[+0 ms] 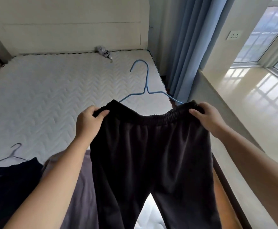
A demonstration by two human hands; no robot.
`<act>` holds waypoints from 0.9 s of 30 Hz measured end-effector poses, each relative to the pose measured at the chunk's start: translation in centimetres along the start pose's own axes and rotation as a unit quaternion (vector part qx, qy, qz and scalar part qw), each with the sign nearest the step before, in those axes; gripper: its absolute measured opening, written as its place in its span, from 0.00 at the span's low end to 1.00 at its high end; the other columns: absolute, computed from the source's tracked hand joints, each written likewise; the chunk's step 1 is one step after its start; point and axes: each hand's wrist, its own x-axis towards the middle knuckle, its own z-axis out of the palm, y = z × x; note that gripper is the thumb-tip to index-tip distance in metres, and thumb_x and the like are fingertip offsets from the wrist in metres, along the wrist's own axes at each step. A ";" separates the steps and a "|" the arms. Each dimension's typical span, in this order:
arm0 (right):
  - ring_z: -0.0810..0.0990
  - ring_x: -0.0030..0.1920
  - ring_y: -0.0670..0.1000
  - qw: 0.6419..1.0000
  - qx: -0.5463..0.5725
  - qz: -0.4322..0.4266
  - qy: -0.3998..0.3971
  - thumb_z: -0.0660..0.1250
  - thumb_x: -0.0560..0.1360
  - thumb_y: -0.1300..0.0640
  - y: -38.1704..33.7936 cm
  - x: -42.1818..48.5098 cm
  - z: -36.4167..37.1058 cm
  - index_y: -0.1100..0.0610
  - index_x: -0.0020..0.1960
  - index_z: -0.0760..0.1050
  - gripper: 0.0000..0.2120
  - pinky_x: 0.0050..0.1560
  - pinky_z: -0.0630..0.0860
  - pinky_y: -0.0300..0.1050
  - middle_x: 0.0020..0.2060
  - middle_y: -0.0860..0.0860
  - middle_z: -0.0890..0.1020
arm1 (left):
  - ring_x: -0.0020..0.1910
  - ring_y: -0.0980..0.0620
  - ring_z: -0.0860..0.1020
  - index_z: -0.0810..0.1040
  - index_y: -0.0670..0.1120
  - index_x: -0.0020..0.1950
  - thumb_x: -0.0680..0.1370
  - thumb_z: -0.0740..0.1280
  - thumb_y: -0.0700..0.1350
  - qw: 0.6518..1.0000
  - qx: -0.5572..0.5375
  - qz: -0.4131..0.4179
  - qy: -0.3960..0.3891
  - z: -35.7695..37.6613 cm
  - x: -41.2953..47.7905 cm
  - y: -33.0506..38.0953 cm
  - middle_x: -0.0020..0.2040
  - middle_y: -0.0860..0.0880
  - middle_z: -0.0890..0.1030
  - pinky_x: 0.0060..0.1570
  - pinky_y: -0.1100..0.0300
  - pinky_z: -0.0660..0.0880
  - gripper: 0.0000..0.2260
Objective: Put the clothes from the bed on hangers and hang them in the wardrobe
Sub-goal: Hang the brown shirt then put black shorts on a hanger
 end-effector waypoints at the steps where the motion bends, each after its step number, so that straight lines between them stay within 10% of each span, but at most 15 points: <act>1: 0.73 0.47 0.53 1.000 -0.013 0.005 -0.012 0.66 0.74 0.53 0.8 1.1 1.4 0.57 0.49 0.73 0.08 0.45 0.65 0.43 0.43 0.53 0.75 | 0.40 0.52 0.76 0.77 0.45 0.44 0.73 0.68 0.52 1.000 0.000 -0.019 -0.009 0.9 0.7 -1.3 0.37 0.54 0.77 0.37 0.62 0.70 0.11; 15: 0.74 0.46 0.55 0.979 -0.085 0.117 -0.146 0.65 0.75 0.56 14.8 11.9 21.2 0.63 0.53 0.73 0.11 0.39 0.58 0.41 0.44 0.55 0.76 | 0.48 0.47 0.76 0.75 0.43 0.52 0.77 0.63 0.50 0.961 0.144 -0.188 -0.142 14.8 7.6 -20.6 0.46 0.48 0.77 0.43 0.57 0.67 0.11; 27: 0.75 0.53 0.61 0.981 -0.103 0.130 -0.102 0.62 0.77 0.58 20.1 21.9 27.4 0.64 0.57 0.71 0.12 0.46 0.63 0.44 0.52 0.63 0.79 | 0.46 0.45 0.75 0.76 0.40 0.50 0.75 0.65 0.48 0.971 0.084 -0.203 -0.097 24.2 16.3 -25.2 0.46 0.46 0.78 0.44 0.58 0.67 0.11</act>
